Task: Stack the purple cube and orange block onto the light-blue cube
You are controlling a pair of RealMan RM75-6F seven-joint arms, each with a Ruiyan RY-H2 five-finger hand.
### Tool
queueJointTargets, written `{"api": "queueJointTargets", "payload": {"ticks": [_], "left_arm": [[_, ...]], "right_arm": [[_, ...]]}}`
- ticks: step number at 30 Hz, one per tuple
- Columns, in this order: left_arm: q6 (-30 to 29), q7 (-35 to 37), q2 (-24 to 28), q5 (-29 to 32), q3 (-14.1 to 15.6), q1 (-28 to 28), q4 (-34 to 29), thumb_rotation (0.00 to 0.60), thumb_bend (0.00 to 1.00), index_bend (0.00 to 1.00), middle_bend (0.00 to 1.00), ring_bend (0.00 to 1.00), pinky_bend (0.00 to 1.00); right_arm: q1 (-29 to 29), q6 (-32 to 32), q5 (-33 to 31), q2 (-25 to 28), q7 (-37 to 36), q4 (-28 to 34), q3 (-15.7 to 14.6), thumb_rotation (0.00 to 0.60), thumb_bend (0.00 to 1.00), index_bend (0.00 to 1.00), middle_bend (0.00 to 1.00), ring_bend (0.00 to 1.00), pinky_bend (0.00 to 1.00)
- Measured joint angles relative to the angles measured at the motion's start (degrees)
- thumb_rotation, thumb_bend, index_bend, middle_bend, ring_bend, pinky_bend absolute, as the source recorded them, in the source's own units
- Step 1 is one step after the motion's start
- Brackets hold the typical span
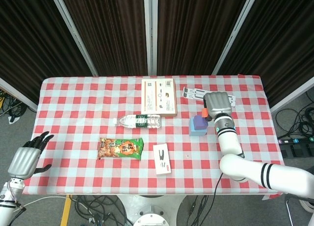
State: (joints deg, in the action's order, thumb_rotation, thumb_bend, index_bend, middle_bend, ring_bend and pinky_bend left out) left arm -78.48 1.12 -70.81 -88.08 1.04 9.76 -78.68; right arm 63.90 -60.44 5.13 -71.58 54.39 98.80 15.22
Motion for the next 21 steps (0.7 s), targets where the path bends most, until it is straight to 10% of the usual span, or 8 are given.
{"api": "queueJointTargets", "payload": {"ticks": [21], "left_arm": [[0.77, 0.32, 0.39, 0.35, 0.02, 0.28, -0.32, 0.6, 0.0, 0.19, 0.2, 0.2, 0.33]], "right_arm": [[3.29, 2.32, -6.17, -2.9, 0.38, -3.0, -2.29, 0.6, 0.06, 0.57, 1.0, 0.99, 0.95]]}}
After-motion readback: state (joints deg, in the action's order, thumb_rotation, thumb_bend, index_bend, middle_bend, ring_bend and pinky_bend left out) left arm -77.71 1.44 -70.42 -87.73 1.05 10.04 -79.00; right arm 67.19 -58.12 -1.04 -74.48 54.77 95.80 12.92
